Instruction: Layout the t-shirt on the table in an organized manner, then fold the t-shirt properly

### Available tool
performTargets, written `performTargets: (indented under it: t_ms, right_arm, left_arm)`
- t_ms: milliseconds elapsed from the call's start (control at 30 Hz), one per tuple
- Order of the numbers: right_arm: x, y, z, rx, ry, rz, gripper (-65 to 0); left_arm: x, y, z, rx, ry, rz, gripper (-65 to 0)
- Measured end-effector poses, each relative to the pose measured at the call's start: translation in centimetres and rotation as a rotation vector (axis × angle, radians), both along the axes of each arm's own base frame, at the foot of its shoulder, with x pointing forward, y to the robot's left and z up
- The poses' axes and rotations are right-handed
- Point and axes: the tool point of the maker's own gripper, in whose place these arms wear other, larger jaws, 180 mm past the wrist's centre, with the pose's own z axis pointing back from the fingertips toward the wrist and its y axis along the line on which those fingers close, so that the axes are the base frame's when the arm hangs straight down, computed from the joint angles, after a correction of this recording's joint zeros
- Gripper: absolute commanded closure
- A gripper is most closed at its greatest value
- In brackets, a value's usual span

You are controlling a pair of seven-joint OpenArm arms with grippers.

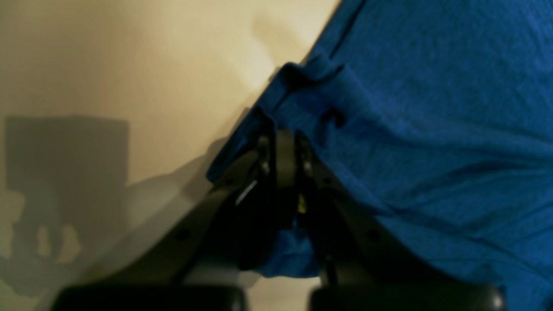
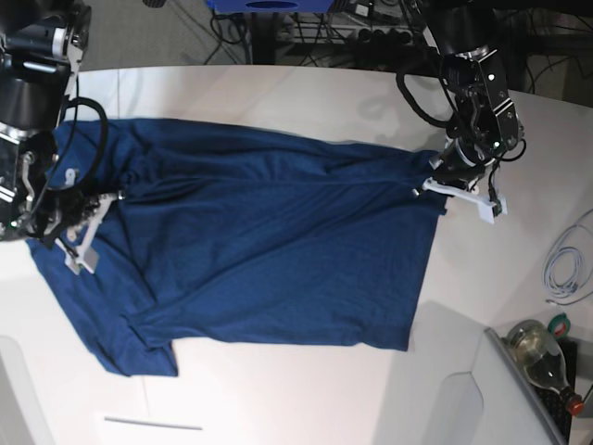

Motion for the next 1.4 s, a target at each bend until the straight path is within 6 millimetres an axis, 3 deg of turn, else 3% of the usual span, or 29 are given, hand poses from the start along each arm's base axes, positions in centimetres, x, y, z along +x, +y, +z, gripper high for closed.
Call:
performTargets:
  t_ms: [67,267,333,400,500,567,700,867,1000,1100,1233,1333,1400]
  right_arm:
    - [0.2,0.4,0.1,0.017,-0.006,-0.002,-4.7]
    - [-0.1,0.0,-0.1,0.003,0.004,-0.001,-39.2]
    - [-0.1,0.2,-0.1,0.011,-0.003,-0.003,-45.0]
    - [-0.6,0.1,-0.4,0.009,0.004,-0.004,-45.3]
    - [-1.5,0.1,-0.8,0.006,0.025,-0.003,-45.3]
    - [-1.5,0.1,-0.8,0.006,0.026,-0.003,-45.3]
    - [-1.5,0.1,-0.8,0.007,0.026,-0.003,-45.3]
    - [-2.4,0.1,-1.0,0.000,0.022,0.001,-45.3]
    - [-3.5,0.1,0.0,-0.037,-0.059,0.021,-45.3]
    - [-3.3,0.3,1.3,-0.049,-0.128,0.033,-45.3]
    - [-2.9,0.2,2.2,-0.059,-0.165,0.040,-45.3]
    - [-2.9,0.2,2.2,-0.060,-0.166,0.040,-45.3]
    - [-2.9,0.3,2.2,-0.058,-0.167,0.041,-45.3]
  left_arm:
    - [0.3,0.0,0.1,-0.001,-0.005,-0.001,0.0]
    - [0.0,-0.2,0.2,0.000,-0.005,-0.001,0.0]
    - [-0.1,0.1,0.9,0.011,-0.019,-0.002,-9.4]
    - [-0.2,0.4,2.3,0.041,-0.052,-0.001,-20.1]
    - [0.2,-0.1,4.7,0.060,-0.119,0.000,-27.6]
    - [1.0,-0.7,5.5,0.053,-0.152,-0.010,-27.6]
    - [2.5,-1.1,5.3,0.032,-0.157,0.002,-27.6]
    - [1.4,-0.2,7.0,0.074,-0.192,0.006,-27.5]
    - [-4.0,0.5,4.5,0.083,-0.088,0.017,-27.5]
    - [-8.5,2.0,2.3,-0.004,-0.035,0.145,-27.5]
    - [-9.9,5.0,2.0,-0.042,-0.155,0.310,-28.0]
    - [-10.4,3.3,0.2,-0.074,-0.118,0.276,-27.8]
    - [-9.3,1.6,0.1,-0.096,-0.136,0.244,-27.8]
